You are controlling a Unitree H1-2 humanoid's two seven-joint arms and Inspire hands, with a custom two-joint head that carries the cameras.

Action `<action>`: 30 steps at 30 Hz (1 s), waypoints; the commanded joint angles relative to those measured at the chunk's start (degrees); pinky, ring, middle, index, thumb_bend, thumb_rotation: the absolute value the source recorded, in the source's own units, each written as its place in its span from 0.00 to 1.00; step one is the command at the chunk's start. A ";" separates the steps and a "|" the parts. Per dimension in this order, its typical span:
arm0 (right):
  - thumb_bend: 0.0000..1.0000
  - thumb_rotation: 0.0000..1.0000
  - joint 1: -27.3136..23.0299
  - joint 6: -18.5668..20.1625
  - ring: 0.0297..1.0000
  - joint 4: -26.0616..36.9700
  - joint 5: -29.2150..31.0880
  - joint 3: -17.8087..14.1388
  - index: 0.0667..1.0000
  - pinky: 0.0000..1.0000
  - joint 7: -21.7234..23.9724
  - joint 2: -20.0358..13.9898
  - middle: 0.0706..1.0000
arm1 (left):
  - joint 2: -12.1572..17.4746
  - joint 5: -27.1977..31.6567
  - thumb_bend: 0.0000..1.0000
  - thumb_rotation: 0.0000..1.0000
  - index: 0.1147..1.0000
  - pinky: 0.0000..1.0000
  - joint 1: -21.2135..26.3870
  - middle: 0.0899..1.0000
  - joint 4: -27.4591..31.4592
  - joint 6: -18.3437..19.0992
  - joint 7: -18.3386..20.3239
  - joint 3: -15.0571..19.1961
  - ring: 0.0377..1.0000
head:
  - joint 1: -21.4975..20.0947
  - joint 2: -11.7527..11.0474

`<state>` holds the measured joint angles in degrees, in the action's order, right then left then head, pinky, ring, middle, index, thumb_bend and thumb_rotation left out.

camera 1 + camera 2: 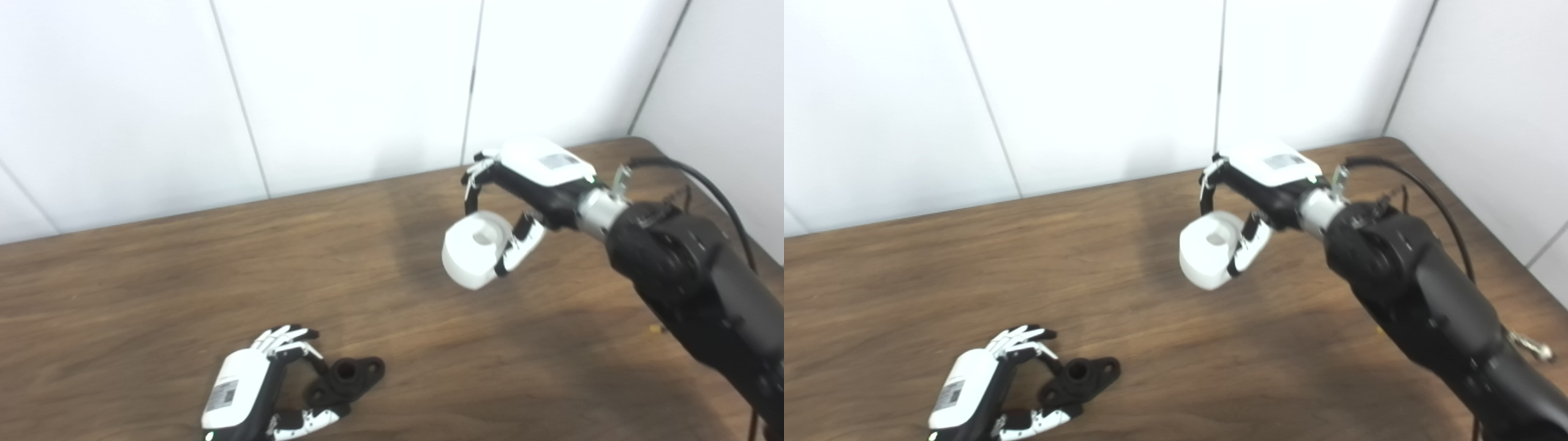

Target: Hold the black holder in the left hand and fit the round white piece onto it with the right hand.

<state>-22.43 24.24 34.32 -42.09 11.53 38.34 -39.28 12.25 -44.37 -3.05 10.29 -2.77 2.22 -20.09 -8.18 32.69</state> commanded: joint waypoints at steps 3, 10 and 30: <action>0.53 0.14 -1.20 -1.51 0.91 5.49 -0.21 -1.25 0.44 0.75 -0.29 1.75 0.79 | -0.13 -1.58 0.52 0.05 0.42 0.93 -0.98 0.80 -2.46 3.05 3.23 -1.65 0.89 | 1.16 1.06; 0.53 0.13 -2.06 -0.65 0.91 9.82 -0.13 -1.11 0.44 0.76 3.44 4.98 0.79 | -0.56 -1.97 0.52 0.05 0.42 0.93 -0.41 0.80 -2.56 4.03 3.33 -2.38 0.90 | 3.83 3.87; 0.52 0.13 -6.89 0.44 0.91 13.65 -2.11 1.00 0.44 0.75 13.18 13.25 0.78 | -0.89 -2.79 0.52 0.05 0.42 0.98 0.73 0.82 -0.39 9.07 5.43 -5.17 0.93 | 8.24 8.29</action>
<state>-26.90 24.53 46.66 -43.31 13.01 51.79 -26.24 11.25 -45.24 -1.39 10.92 3.92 3.35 -23.52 0.00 40.95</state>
